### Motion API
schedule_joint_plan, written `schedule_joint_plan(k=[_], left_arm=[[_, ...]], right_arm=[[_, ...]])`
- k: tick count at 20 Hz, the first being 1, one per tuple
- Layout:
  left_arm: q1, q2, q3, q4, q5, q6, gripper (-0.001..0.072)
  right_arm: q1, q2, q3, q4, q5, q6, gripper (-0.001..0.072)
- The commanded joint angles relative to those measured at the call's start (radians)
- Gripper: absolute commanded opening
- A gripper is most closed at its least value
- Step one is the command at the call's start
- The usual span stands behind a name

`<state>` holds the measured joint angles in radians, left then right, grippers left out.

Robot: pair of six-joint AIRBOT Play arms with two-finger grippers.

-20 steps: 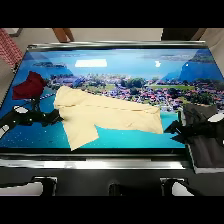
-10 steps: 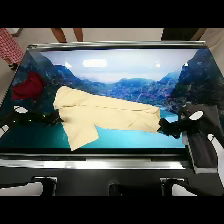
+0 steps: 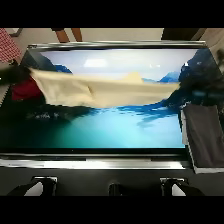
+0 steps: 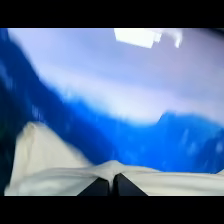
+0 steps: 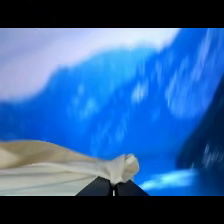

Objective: Fold the shirts.

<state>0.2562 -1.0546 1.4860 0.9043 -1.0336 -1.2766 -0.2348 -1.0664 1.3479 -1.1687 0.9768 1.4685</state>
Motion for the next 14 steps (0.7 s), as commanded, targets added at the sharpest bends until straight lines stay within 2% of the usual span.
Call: schedule_joint_plan(k=[1, 4, 7, 9, 11, 14], left_arm=[[0.000, 0.177, 0.377, 0.055, 0.030, -0.021, 0.0033], [0.000, 0.255, 0.552, 0.111, 0.027, -0.150, 0.0033], [0.000, 0.325, 0.558, 0.131, 0.031, -0.158, 0.0033], [0.000, 0.331, 0.558, 0.182, 0.031, -0.203, 0.0033], [0.000, 0.320, 0.557, 0.190, 0.030, -0.205, 0.0033], [0.000, 0.256, 0.557, 0.250, -0.017, -0.229, 0.0033]], right_arm=[[0.001, 0.176, 0.339, -0.140, -0.075, -0.034, 0.0036], [0.001, 0.301, 0.459, -0.207, -0.127, -0.055, 0.0036], [0.001, 0.388, 0.462, -0.211, -0.100, -0.028, 0.0036], [0.001, 0.412, 0.462, -0.229, -0.089, 0.008, 0.0036], [0.001, 0.408, 0.462, -0.250, -0.056, 0.014, 0.0037], [0.001, 0.345, 0.462, -0.258, 0.017, 0.116, 0.0037]])
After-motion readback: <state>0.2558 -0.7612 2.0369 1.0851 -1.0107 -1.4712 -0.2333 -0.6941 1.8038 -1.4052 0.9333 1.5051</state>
